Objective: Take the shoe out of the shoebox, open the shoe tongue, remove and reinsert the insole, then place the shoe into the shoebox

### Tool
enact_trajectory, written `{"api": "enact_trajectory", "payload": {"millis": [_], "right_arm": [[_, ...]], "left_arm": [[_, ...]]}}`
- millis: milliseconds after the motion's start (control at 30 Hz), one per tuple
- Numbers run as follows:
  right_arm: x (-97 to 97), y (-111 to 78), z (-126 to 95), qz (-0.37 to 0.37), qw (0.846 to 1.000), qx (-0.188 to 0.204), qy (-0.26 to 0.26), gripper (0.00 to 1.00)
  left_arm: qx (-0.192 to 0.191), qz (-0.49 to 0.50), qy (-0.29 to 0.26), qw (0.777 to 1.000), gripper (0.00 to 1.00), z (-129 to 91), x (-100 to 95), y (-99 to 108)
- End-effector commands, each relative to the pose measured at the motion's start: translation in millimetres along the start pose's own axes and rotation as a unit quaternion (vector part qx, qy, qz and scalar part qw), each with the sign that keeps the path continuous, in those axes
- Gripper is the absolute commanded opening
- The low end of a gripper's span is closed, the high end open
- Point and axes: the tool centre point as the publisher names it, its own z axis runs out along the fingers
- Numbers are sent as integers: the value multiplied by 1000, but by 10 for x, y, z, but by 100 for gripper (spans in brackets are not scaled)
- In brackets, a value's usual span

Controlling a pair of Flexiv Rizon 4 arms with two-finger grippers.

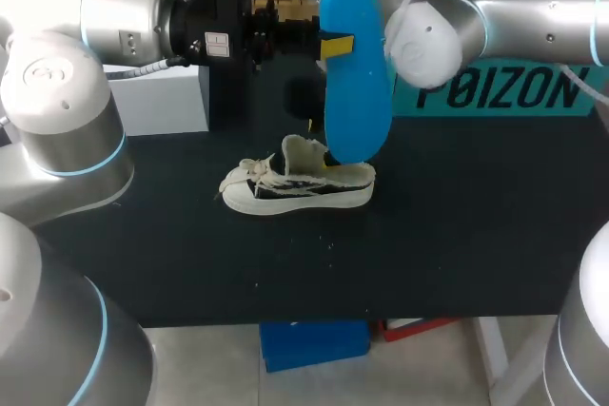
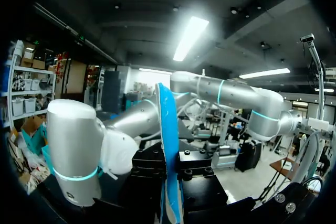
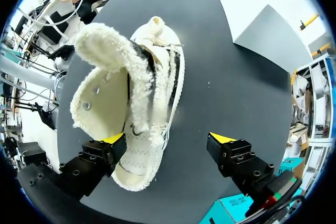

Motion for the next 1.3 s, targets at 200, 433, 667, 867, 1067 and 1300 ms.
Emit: {"api": "enact_trajectory", "payload": {"millis": [200,433,667,867,1067,1300], "right_arm": [[-85,138,93,0,998,64,11,100],[-89,125,101,7,996,87,4,0],[-83,117,92,7,996,83,5,0],[-83,117,92,7,996,83,5,0],[-83,117,92,7,996,83,5,0],[-83,117,92,7,996,83,5,0]], "left_arm": [[0,0,-2,1000,0,7,5,5],[0,0,-2,1000,0,7,5,5],[0,0,-2,1000,0,7,5,5],[0,0,-2,1000,0,7,5,5],[0,0,-2,1000,0,7,5,5],[0,0,-2,1000,0,7,5,5]]}}
